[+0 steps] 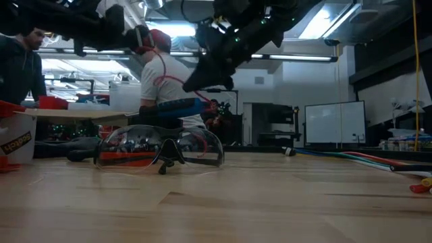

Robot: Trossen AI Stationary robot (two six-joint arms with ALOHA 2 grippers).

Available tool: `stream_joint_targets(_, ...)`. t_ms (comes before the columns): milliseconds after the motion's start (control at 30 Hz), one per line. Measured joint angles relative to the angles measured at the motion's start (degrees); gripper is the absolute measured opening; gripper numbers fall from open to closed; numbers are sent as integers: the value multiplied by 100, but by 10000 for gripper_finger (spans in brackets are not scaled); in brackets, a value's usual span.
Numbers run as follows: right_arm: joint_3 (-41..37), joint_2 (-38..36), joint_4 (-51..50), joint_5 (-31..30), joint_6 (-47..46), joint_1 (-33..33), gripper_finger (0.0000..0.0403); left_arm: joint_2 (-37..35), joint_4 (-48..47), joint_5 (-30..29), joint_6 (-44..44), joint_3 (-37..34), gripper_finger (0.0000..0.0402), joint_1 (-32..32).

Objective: Coil cords
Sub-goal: Uncoil the red wire from the black spool

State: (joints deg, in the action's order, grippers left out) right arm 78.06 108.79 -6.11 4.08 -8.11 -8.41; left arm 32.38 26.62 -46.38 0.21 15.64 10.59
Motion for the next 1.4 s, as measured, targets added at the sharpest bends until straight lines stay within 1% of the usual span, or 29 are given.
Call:
stream_joint_targets(467,0,0,-780,-1283,269,-540,7,0,-5,977,-352,0,0,-11)
stream_joint_targets(700,0,0,-787,-1360,272,-836,11,-2,-214,1569,-802,0,0,-11)
stream_joint_targets(833,0,0,-783,-1358,263,-973,14,-2,-444,1684,-938,0,0,-11)
stream_joint_targets(967,0,0,-757,-1358,257,-977,49,0,-549,1684,-946,-2,0,-11)
stream_joint_targets(1067,0,0,-752,-1355,257,-961,90,-2,-524,1684,-907,0,0,-11)
stream_joint_targets(1200,0,0,-828,-1355,261,-959,155,-2,-537,1684,-872,0,0,-11)
stream_joint_targets(1300,0,0,-1131,-1360,259,-962,202,-2,-588,1684,-804,0,0,-11)
stream_joint_targets(1400,0,0,-1662,-1360,232,-963,233,-2,-710,1684,-750,-2,0,-11)
